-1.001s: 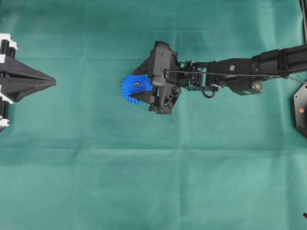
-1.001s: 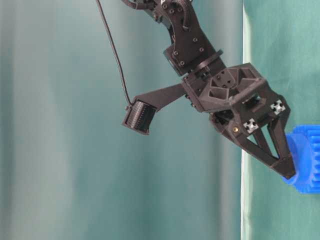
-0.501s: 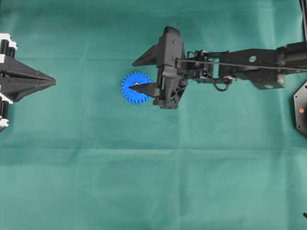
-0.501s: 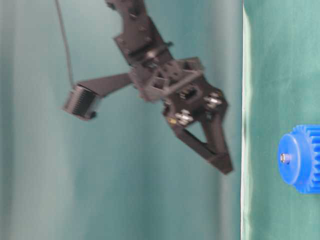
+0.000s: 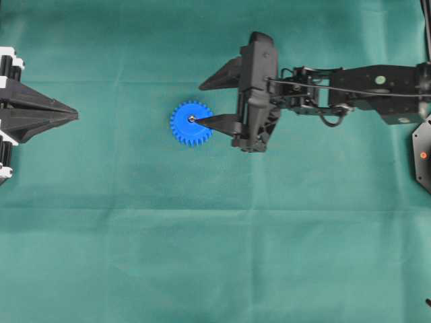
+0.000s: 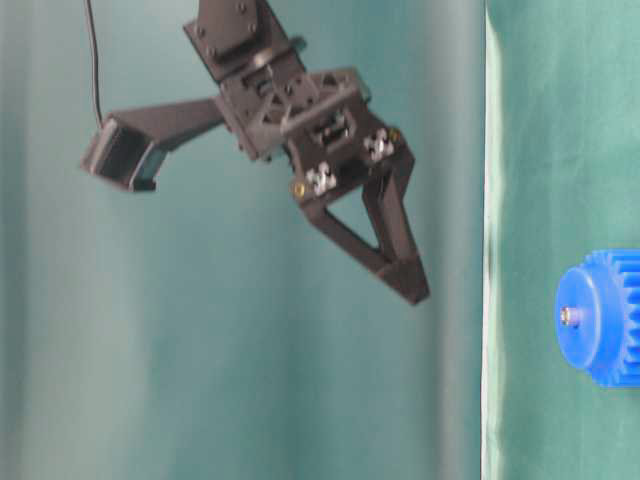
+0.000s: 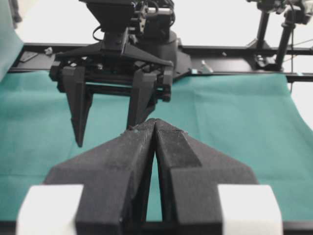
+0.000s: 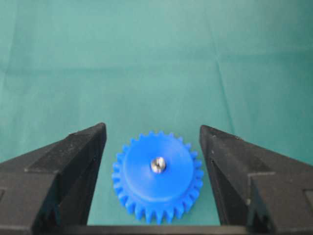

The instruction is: Insert the shaft placed at a random location into the center hole of the medium gear at another random location.

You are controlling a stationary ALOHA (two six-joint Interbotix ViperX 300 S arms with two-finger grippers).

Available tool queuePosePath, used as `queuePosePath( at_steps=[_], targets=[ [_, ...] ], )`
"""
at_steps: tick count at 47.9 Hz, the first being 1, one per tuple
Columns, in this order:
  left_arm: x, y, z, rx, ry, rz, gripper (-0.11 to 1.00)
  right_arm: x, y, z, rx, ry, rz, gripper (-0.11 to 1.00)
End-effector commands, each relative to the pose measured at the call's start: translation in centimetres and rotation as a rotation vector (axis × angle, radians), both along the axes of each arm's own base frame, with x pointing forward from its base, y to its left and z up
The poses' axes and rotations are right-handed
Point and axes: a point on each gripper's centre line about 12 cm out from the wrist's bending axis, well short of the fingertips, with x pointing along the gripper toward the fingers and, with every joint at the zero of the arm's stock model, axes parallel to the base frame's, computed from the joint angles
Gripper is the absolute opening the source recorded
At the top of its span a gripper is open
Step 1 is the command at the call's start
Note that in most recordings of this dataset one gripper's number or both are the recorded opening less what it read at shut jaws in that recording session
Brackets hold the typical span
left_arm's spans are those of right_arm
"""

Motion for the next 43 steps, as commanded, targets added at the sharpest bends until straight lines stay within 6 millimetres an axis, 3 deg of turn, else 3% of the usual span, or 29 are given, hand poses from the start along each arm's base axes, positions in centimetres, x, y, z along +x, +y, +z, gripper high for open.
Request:
queuePosePath(
  at_steps=[1, 28, 43],
  targets=[
    [0.2, 0.0, 0.8, 0.001, -0.021, 0.0, 0.0, -0.9, 0.2, 1.8, -0.007, -0.05, 0.002, 0.78],
    [0.2, 0.0, 0.8, -0.002, -0.02, 0.0, 0.0, -7.7, 0.9, 2.0, -0.004, -0.057, -0.001, 0.78],
    [0.1, 0.0, 0.8, -0.002, -0.023, 0.0, 0.0, -10.3, 1.1, 2.5, -0.005, -0.081, -0.001, 0.78]
  ],
)
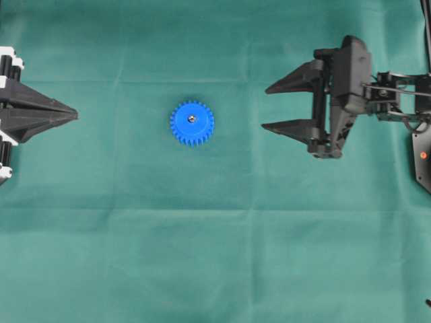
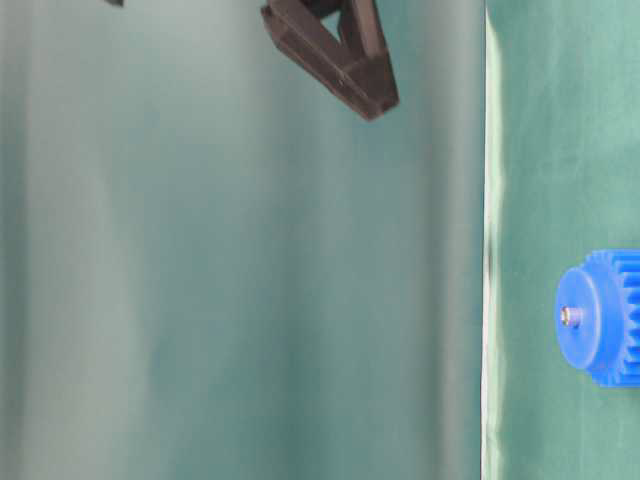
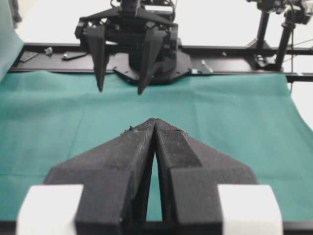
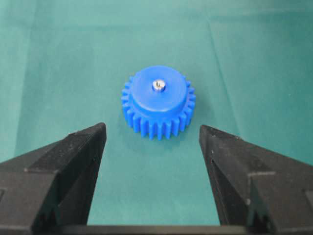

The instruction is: Insert the shaft placed at a random location into the center hole of the medium gear at another random location.

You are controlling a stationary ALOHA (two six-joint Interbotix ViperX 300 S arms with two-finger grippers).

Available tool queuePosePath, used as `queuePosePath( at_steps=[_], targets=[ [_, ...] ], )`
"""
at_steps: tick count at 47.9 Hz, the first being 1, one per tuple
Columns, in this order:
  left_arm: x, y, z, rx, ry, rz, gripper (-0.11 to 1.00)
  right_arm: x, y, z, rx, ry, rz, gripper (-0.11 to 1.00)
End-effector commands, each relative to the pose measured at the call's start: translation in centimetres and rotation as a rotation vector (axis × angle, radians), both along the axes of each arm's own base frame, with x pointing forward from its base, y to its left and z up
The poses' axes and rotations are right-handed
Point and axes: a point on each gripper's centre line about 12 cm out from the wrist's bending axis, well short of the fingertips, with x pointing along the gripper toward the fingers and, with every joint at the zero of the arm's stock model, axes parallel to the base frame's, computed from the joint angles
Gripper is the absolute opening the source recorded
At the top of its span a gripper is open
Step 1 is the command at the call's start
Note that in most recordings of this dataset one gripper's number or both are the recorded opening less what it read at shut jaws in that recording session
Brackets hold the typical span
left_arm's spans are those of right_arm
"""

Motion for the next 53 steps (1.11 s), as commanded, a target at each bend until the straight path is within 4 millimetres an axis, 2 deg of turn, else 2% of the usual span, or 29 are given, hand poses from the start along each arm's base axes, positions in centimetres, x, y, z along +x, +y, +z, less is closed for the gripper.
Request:
queuePosePath(
  at_steps=[1, 53],
  targets=[
    [0.15, 0.03, 0.75, 0.0, -0.02, 0.001, 0.0, -0.35, 0.08, 1.14, -0.003, -0.041, 0.0, 0.78],
    [0.18, 0.0, 0.56, 0.0, -0.005, 0.0, 0.0, -0.79, 0.13, 0.93, -0.001, -0.02, 0.001, 0.78]
  ],
)
